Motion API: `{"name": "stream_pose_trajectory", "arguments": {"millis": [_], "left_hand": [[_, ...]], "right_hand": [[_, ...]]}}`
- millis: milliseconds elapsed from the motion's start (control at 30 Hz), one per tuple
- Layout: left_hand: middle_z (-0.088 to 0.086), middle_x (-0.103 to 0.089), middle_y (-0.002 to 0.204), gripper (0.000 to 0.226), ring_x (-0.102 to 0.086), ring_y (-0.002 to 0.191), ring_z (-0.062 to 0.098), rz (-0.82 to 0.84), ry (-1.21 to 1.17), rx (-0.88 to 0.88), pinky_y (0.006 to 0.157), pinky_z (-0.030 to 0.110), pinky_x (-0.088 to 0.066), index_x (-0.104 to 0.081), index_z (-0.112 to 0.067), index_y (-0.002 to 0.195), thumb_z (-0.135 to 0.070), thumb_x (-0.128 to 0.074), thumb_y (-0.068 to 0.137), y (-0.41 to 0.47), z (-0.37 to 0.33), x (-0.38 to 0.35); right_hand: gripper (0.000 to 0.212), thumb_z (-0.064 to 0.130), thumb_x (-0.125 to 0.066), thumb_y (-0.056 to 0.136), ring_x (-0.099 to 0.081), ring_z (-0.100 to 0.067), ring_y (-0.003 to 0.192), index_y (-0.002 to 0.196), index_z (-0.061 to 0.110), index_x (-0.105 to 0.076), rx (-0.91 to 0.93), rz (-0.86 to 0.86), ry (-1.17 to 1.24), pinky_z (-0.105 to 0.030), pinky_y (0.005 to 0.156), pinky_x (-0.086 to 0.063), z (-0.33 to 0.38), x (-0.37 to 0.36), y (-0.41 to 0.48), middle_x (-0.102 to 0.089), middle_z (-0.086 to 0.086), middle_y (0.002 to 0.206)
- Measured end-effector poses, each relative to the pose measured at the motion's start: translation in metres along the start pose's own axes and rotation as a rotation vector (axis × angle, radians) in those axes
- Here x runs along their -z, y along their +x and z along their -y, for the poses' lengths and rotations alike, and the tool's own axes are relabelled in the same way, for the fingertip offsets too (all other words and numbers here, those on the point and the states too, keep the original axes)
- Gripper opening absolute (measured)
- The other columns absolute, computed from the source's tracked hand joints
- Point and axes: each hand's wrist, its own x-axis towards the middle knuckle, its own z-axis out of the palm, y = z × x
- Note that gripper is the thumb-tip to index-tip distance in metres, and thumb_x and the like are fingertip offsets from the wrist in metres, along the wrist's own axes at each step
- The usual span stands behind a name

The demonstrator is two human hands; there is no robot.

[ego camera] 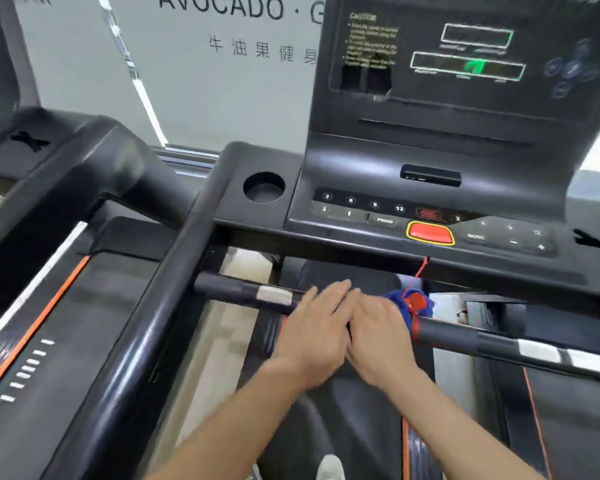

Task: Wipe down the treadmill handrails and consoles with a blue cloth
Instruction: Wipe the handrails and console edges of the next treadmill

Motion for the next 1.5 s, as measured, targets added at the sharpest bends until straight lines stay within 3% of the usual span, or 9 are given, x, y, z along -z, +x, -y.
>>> {"name": "stream_pose_trajectory", "arguments": {"millis": [133,367,500,700,833,1000,1233,1367,1500], "left_hand": [[-0.001,-0.056,0.137,0.055,-0.05,0.128,0.016,0.058,0.099,0.027,0.108,0.041,-0.04,-0.05,-0.014,0.137,-0.028,-0.039,0.085,-0.001,-0.019,-0.016],[0.006,-0.058,0.135,0.05,-0.054,0.125,0.023,-0.048,0.29,0.226,0.106,0.04,-0.032,-0.056,-0.009,0.133,-0.029,-0.04,0.09,-0.055,0.063,0.02],[0.005,-0.054,0.139,0.054,-0.052,0.125,0.024,0.054,0.364,0.302,0.108,0.042,-0.034,-0.054,-0.01,0.136,-0.027,-0.035,0.088,-0.077,0.106,0.049],[0.016,-0.062,0.118,0.046,-0.053,0.116,0.034,-0.046,0.241,0.143,0.105,0.043,-0.04,-0.065,-0.001,0.111,-0.027,-0.051,0.076,-0.03,0.086,0.052],[-0.004,-0.061,0.123,0.081,-0.06,0.108,0.021,0.309,0.133,-0.023,0.088,0.038,-0.042,-0.038,-0.025,0.142,-0.065,-0.042,0.072,0.021,0.059,0.024],[0.0,-0.053,0.066,0.044,-0.055,0.058,0.023,0.202,0.366,-0.09,0.055,0.032,-0.036,-0.055,-0.02,0.083,-0.056,-0.069,0.063,0.013,0.092,0.022],[0.013,-0.061,0.118,0.039,-0.058,0.114,0.029,0.062,0.49,-0.034,0.103,0.043,-0.042,-0.052,-0.008,0.127,-0.015,-0.045,0.089,-0.036,0.158,0.045],[0.015,-0.055,0.136,0.05,-0.053,0.126,0.028,0.06,0.441,0.148,0.105,0.043,-0.041,-0.049,-0.001,0.136,-0.012,-0.038,0.089,-0.05,0.138,0.042],[0.019,-0.056,0.135,0.053,-0.054,0.125,0.032,0.054,0.39,0.154,0.102,0.043,-0.045,-0.052,0.004,0.133,-0.012,-0.034,0.086,-0.064,0.127,0.043]], "right_hand": [[0.047,0.039,-0.038,0.079,-0.062,-0.024,0.092,0.11,0.016,-0.064,-0.073,-0.099,-0.017,-0.044,0.094,-0.04,-0.017,-0.003,-0.017,-0.065,0.001,0.094],[0.029,0.029,-0.057,0.081,-0.056,-0.028,0.077,0.103,0.01,-0.059,0.078,-0.021,0.044,-0.04,0.073,-0.043,0.086,-0.016,0.039,-0.061,-0.006,0.088],[0.049,0.033,-0.047,0.087,-0.054,-0.031,0.1,0.127,0.005,-0.047,0.191,0.075,0.15,-0.041,0.088,-0.042,0.137,-0.015,0.067,-0.057,-0.011,0.115],[0.062,0.023,-0.062,0.073,-0.059,-0.029,0.106,0.131,0.001,-0.051,0.097,0.001,0.203,-0.039,0.093,-0.048,0.071,0.004,0.033,-0.061,-0.011,0.119],[0.071,0.014,-0.072,0.057,-0.055,-0.032,0.122,0.125,0.003,-0.056,-0.069,0.054,0.109,-0.041,0.099,-0.047,0.039,0.005,0.007,-0.063,-0.009,0.119],[0.07,0.027,-0.077,0.06,-0.057,-0.035,0.118,0.125,0.009,-0.059,-0.173,0.122,0.041,-0.047,0.094,-0.044,0.026,0.015,0.001,-0.064,-0.013,0.122],[0.046,0.051,-0.052,0.088,-0.058,-0.02,0.104,0.122,0.02,-0.055,0.02,0.151,0.216,-0.037,0.09,-0.042,0.101,0.009,0.059,-0.064,0.005,0.112],[0.046,0.043,-0.067,0.081,-0.065,-0.022,0.094,0.118,0.016,-0.06,0.089,0.108,0.169,-0.036,0.08,-0.05,0.097,-0.004,0.06,-0.068,0.002,0.103],[0.049,0.022,-0.065,0.086,-0.059,-0.029,0.117,0.133,0.016,-0.054,0.146,0.037,0.146,-0.042,0.095,-0.049,0.047,-0.005,0.026,-0.06,-0.003,0.131]]}}
